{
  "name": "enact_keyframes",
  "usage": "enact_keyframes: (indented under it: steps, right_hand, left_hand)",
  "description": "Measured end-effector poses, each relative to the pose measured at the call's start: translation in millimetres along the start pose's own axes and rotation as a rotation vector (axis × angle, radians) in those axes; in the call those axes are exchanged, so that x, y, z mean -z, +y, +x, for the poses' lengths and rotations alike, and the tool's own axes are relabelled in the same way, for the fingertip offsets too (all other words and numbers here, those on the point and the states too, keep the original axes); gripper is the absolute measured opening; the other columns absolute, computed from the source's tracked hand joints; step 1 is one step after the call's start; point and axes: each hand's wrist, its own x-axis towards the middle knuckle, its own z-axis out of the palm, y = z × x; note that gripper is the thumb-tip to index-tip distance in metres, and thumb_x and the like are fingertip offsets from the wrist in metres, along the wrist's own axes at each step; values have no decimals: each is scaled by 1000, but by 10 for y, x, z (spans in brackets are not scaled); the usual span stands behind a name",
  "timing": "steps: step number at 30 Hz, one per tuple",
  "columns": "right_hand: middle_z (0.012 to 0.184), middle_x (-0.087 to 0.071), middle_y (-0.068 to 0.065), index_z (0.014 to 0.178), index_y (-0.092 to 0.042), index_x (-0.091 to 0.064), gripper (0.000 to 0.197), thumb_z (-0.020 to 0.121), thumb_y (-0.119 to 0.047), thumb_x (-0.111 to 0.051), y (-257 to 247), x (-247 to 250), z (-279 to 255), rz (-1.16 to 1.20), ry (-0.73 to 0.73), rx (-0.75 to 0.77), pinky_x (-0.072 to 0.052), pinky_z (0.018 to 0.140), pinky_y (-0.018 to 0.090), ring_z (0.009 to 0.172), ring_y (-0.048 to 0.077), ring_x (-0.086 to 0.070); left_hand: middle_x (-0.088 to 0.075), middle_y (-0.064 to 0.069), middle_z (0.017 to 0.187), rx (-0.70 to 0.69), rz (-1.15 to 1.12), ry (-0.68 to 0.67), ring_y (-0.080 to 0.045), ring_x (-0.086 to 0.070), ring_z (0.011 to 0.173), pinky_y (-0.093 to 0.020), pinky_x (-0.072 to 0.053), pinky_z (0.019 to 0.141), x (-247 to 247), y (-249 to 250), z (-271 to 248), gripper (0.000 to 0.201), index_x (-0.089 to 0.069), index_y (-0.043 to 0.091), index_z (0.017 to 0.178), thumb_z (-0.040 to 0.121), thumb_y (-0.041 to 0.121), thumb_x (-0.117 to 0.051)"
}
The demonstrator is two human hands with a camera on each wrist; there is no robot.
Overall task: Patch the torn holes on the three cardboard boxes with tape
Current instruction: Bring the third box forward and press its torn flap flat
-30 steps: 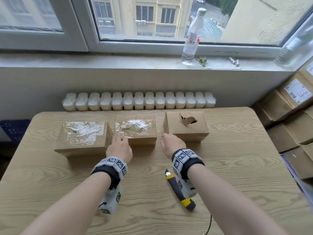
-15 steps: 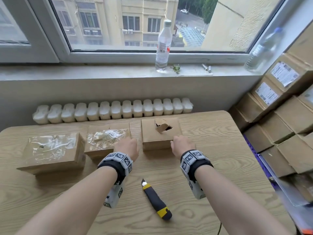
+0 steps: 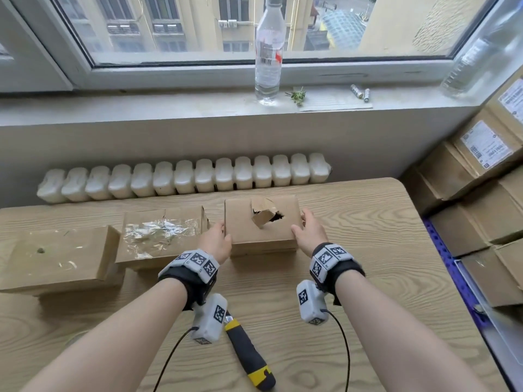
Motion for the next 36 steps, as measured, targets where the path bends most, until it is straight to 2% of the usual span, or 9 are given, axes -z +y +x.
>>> enact_keyframes:
  steps: [3,7,11,15,19,22,28,32,36]
  right_hand:
    - [126,-58,7,135,-18,-45,50,87,-5,-55,47,-18,55,206,-47,-14,-46,98,40,113,24,-56]
    - [125,-57,9,138,-14,-44,59,84,7,-55,100,-14,-12,373,-33,-43,-48,83,27,105,16,-54]
    - [117,-55,7,140,-15,-42,62,85,9,-55,101,98,-329,457,-6,-53,-47,71,20,103,17,-55]
    - [114,-56,8,137,-15,-46,63,82,11,-57,31,190,-825,514,12,-28,-48,63,19,94,13,-57]
    - [116,-60,13,136,-17,-47,65,79,11,-59,7,44,-1316,515,-34,-40,-51,66,28,94,19,-60]
    - [107,-63,6,135,-19,-48,63,79,8,-61,-6,-188,-1636,518,-106,-68,-49,65,28,94,19,-61]
    - [93,-61,3,132,-18,-49,59,81,9,-58,-96,-557,-2040,476,-98,-60,-46,57,23,80,14,-60]
    - [101,-62,8,134,-17,-49,58,81,5,-59,-112,-680,-2244,426,-94,-45,-42,60,25,89,19,-58]
    - [92,-60,1,129,-24,-50,56,82,5,-58,-159,-856,-2437,414,-127,-51,-40,57,21,81,12,-57]
  left_hand:
    - [-54,-14,133,44,-257,-1,-28,-51,122,-36,-43,99,-68,-59,64,43,-41,6,137,94,4,-46]
    - [-58,-19,125,67,-460,9,-33,-55,116,-38,-48,86,-103,-113,6,41,-47,3,131,91,-4,-47]
    - [-60,-9,112,-15,-559,17,-21,-56,111,-32,-49,85,-41,-150,-243,40,-51,6,126,89,-7,-49]
    - [-60,0,106,-93,-551,24,-14,-57,104,-33,-52,88,109,-290,-644,40,-54,9,127,88,-2,-56]
    - [-68,1,107,-139,-499,61,-11,-64,102,-37,-54,90,291,-692,-1109,41,-62,12,121,81,8,-69]
    - [-70,2,100,-151,-509,47,-7,-66,95,-34,-54,89,429,-1057,-1480,38,-66,15,115,79,6,-71]
    - [-71,-4,103,-146,-537,34,-10,-67,95,-37,-56,87,500,-1533,-1888,42,-64,9,118,78,6,-72]
    - [-71,-7,94,-129,-616,36,-12,-68,91,-37,-58,79,497,-1748,-2092,41,-64,5,117,78,7,-74]
    - [-71,-10,93,-83,-640,27,-12,-69,88,-38,-58,79,470,-2045,-2207,42,-63,3,118,77,6,-74]
